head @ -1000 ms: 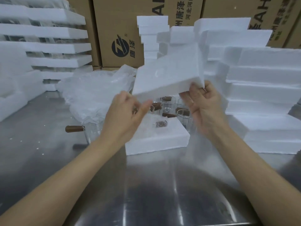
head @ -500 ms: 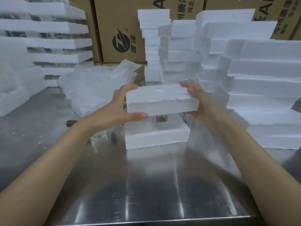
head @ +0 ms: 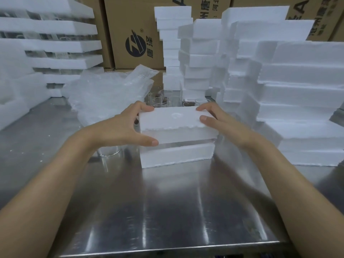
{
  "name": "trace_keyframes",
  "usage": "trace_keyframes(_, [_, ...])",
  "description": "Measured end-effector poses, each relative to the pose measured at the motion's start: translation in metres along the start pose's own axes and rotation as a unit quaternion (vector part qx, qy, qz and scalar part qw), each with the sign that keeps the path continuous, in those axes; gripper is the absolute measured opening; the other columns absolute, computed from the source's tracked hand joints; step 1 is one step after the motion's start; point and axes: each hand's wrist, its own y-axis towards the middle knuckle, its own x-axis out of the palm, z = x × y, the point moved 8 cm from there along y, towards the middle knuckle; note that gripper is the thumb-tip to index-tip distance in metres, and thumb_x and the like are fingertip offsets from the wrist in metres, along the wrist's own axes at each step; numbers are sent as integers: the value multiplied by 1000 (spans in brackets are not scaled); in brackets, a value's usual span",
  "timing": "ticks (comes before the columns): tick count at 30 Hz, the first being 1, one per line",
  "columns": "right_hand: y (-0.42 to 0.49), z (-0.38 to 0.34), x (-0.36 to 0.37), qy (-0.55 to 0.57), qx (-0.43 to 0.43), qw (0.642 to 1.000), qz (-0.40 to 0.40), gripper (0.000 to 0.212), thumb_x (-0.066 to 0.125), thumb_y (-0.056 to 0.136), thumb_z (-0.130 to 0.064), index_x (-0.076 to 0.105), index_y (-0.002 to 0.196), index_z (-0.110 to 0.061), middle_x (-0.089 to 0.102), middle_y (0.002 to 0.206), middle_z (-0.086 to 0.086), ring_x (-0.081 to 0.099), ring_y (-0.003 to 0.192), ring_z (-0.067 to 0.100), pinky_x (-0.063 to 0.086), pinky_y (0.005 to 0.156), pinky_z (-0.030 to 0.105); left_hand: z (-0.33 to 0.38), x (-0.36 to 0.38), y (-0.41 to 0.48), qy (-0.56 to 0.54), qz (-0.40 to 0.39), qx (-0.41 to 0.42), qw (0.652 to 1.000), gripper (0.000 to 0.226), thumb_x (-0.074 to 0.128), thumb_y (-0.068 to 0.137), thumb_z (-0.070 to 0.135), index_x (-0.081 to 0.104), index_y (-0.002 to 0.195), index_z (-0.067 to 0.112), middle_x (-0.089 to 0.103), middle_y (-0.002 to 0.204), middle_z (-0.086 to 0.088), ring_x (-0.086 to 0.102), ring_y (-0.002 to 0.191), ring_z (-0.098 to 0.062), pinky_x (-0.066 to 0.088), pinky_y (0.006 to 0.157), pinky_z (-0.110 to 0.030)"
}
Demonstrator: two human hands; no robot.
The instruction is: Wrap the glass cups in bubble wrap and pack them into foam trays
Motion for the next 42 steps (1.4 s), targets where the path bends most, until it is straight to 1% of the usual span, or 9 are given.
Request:
trace_keyframes(9, [-2,-1,-1,-12,7,1000,-21,34,63,82,-48,51,112,-39,50,121,-32,50,95,-25,36,73,-2,-9,2,-2,152,5,-63,986,100,72,41,76,15,121,62,29,133,16,29,124,-19,33,100,-40])
trace_keyframes(13, [-4,-5,-6,-53,-2,999,-1,37,62,74,-60,52,108,-49,47,127,-27,41,97,-32,31,72,-7,-8,0,-3,164,8,-63,984,99,69,39,75,15,121,62,26,123,18,21,113,-14,27,89,-35])
trace_keyframes(17, [-7,-10,-9,-74,-26,997,5,44,63,64,-64,54,105,-51,48,126,-27,40,100,-32,27,74,-9,-4,0,-7,157,-5,-51,986,93,67,39,72,16,116,63,29,118,20,18,96,3,19,101,-33])
trace_keyframes(21, [-4,-6,-10,-109,-31,994,-13,43,70,64,-66,56,102,-50,50,118,-31,40,105,-26,27,83,-5,-8,1,-9,156,-27,-72,985,107,68,44,72,7,130,59,29,140,19,22,137,-12,-9,117,-35])
trace_keyframes(25, [-2,-4,-10,-109,-27,993,-21,52,68,55,-74,55,102,-55,40,125,-38,28,114,-29,20,85,-9,-5,1,-10,166,-27,-78,983,116,63,42,75,10,141,47,24,142,19,10,144,-11,-17,115,-37])
trace_keyframes(28, [-2,-3,-10,-116,-30,993,-19,55,62,52,-75,54,103,-57,38,130,-29,27,121,-19,18,92,-4,2,-2,-10,214,4,-48,976,112,57,38,78,21,138,41,21,126,21,11,127,-1,5,115,-38])
trace_keyframes(30, [-1,-1,-11,-129,-25,991,-23,55,62,54,-77,55,104,-57,38,122,-27,30,124,-4,20,98,10,7,-5,-11,237,24,-42,970,110,55,36,80,24,135,43,17,113,22,15,108,-3,26,94,-28])
trace_keyframes(36, [-3,0,-18,-113,-3,993,-22,48,74,58,-71,61,101,-53,55,101,-14,53,76,-4,39,70,9,17,0,-9,214,8,-16,977,99,67,44,74,36,130,34,39,114,18,47,97,-3,46,81,-30])
trace_keyframes(42, [-15,8,-24,-10,54,996,-73,50,74,63,-52,65,112,-46,56,121,-1,64,99,5,55,67,22,14,16,-8,170,-27,-36,984,98,68,47,76,24,130,47,58,100,19,63,79,-2,53,78,-32])
